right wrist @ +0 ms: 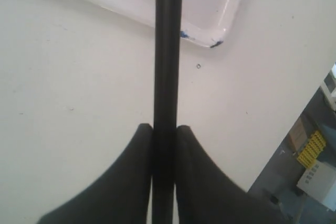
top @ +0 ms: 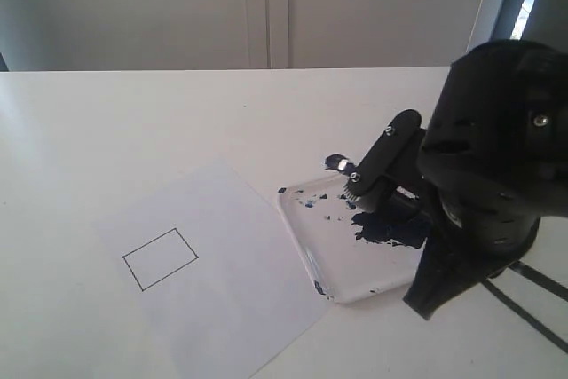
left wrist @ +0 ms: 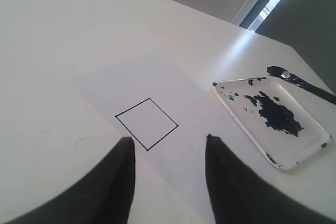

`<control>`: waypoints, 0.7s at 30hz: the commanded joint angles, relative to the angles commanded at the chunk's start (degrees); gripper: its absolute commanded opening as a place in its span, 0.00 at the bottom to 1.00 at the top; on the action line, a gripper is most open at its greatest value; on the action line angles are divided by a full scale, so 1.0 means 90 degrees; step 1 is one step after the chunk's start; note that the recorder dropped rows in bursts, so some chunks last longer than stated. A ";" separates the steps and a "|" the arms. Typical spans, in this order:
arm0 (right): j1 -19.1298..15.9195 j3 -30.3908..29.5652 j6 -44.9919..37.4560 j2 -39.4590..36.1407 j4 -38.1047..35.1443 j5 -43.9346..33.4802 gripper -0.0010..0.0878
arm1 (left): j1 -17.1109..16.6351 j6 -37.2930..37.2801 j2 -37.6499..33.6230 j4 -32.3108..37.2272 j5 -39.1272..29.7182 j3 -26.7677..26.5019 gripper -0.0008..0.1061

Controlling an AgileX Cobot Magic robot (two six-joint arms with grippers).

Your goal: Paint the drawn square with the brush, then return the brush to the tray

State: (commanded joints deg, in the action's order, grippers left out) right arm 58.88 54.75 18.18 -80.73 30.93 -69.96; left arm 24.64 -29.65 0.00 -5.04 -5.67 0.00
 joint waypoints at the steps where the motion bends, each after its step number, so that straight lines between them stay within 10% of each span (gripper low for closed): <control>1: 0.0083 0.0002 0.0000 0.0000 -0.0005 0.0000 0.01 | 0.0000 0.0000 0.0000 0.0000 0.0000 0.0000 0.46; 21: 0.0452 0.0014 0.0000 0.0000 -0.0193 0.0396 0.01 | 0.0000 -0.0177 0.0000 -0.0447 0.0080 0.0000 0.46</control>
State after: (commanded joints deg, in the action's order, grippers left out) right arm 62.94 54.88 18.18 -80.73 29.20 -66.40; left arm 24.64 -31.25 0.00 -9.07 -4.95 0.00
